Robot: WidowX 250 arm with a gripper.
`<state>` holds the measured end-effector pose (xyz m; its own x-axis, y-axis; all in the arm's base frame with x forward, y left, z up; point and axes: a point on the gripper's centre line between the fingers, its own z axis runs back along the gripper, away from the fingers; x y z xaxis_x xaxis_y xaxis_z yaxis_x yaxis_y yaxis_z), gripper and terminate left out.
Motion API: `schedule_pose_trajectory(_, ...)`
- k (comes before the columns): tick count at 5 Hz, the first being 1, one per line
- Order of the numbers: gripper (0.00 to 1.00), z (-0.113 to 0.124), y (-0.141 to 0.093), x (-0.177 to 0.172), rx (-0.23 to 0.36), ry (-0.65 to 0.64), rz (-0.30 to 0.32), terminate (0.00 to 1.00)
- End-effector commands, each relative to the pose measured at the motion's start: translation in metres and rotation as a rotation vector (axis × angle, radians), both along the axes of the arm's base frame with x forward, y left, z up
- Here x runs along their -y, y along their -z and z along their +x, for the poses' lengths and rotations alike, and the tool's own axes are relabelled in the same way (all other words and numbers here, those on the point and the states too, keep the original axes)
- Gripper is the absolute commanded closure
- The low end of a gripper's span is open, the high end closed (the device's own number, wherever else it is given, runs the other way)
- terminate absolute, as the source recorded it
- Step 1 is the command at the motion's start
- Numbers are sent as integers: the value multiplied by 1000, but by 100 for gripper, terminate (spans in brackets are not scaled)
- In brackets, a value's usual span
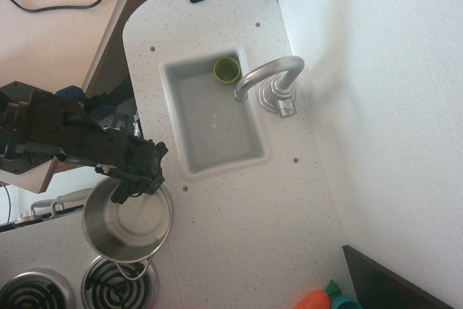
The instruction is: Pick up pot
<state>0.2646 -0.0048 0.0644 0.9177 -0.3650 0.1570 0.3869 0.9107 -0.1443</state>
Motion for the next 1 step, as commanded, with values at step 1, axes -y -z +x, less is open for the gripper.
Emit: schedule_pose_trajectory(1, 100, 3, -12, -1, 62, -11, 18, 100)
